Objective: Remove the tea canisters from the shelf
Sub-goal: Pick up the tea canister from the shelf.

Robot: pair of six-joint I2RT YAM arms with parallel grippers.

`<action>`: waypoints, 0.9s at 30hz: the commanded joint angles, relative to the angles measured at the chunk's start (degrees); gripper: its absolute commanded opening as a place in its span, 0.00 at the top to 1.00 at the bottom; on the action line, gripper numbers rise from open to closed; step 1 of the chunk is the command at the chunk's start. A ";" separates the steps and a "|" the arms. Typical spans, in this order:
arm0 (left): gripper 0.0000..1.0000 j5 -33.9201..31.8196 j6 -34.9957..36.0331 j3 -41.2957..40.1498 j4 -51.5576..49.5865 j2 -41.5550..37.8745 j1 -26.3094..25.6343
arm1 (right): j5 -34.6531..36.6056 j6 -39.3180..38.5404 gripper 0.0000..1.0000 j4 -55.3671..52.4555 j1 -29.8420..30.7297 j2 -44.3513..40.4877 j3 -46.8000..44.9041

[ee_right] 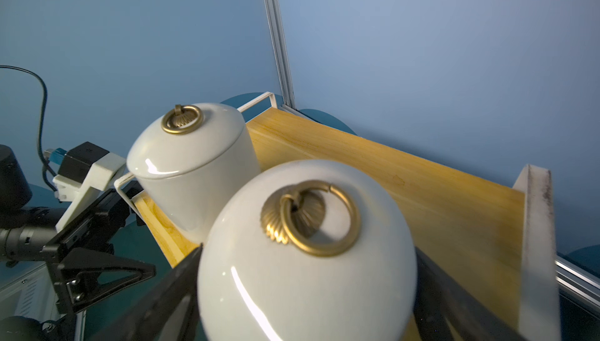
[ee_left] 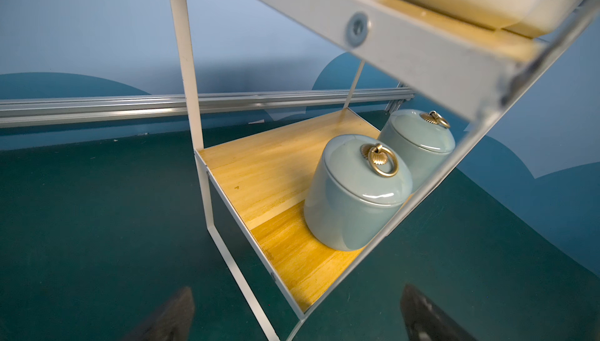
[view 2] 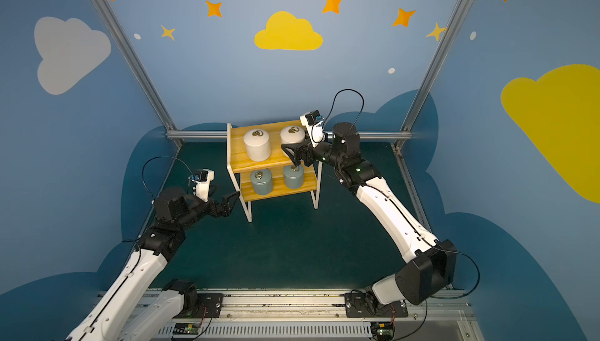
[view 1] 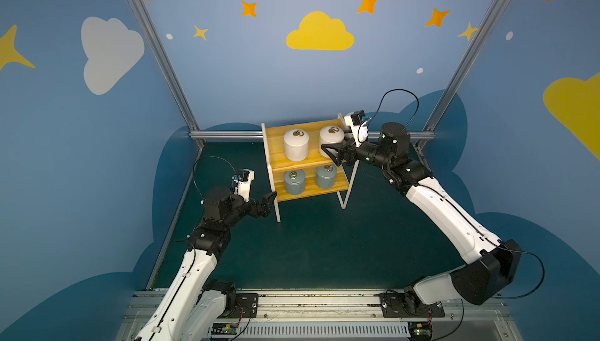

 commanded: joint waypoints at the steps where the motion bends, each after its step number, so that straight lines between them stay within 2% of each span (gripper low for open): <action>1: 0.00 0.99 -0.10 1.04 0.49 0.00 -0.16 | -1.30 -0.49 0.06 1.62 0.06 1.49 2.25; 17: 0.00 1.28 -0.25 1.04 0.41 -0.09 -0.43 | -2.54 0.07 0.06 4.61 -0.40 3.14 1.62; 27: 0.00 1.06 -0.28 0.99 0.14 -0.53 -0.50 | -2.89 0.00 0.17 5.43 -0.58 3.49 0.51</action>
